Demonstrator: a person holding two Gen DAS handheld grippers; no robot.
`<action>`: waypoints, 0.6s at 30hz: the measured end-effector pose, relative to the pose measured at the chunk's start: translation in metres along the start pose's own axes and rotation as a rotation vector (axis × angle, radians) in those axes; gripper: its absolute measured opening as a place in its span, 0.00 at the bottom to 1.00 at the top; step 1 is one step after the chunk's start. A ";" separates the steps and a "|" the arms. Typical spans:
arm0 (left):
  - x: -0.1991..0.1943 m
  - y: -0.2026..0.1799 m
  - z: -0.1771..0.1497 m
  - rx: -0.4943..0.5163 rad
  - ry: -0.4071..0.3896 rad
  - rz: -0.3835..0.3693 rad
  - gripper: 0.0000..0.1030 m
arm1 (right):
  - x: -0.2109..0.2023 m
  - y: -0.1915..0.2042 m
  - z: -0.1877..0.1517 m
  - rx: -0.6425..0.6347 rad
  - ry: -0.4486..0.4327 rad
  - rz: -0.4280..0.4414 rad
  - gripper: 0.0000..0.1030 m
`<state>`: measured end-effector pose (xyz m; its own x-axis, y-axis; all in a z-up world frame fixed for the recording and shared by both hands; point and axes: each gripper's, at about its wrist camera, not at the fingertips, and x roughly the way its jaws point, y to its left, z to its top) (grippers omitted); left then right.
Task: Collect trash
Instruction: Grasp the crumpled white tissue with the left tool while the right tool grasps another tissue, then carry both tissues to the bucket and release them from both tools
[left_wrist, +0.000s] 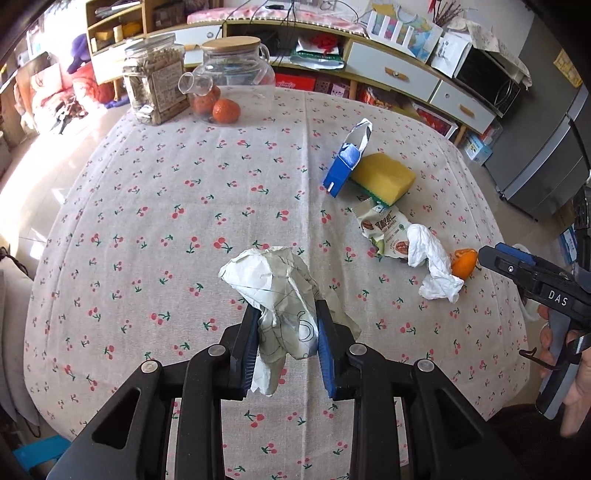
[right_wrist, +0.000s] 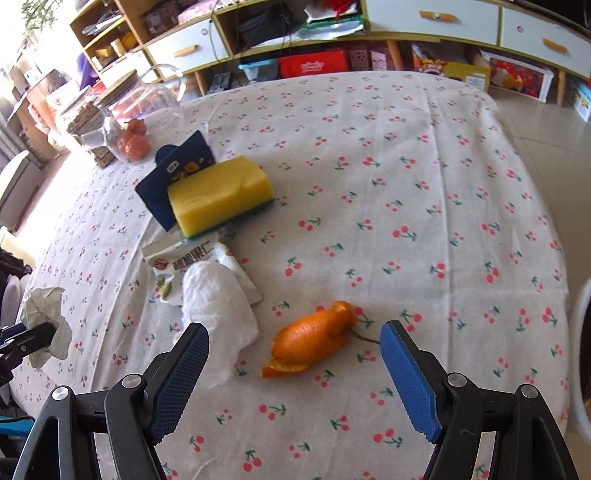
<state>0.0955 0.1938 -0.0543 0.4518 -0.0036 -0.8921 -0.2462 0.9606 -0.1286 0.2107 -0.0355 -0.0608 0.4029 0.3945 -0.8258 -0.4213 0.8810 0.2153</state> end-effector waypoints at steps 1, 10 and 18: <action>0.000 0.002 -0.001 -0.005 0.002 0.001 0.29 | 0.005 0.007 0.001 -0.022 -0.002 0.012 0.77; 0.000 0.011 -0.003 -0.011 0.008 -0.001 0.29 | 0.061 0.039 -0.005 -0.102 0.094 0.030 0.52; -0.006 -0.001 0.002 0.006 -0.010 -0.018 0.29 | 0.054 0.035 -0.007 -0.109 0.086 0.021 0.11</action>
<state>0.0945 0.1930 -0.0481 0.4648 -0.0181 -0.8852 -0.2328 0.9621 -0.1419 0.2125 0.0151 -0.1017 0.3239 0.3843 -0.8645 -0.5166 0.8374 0.1787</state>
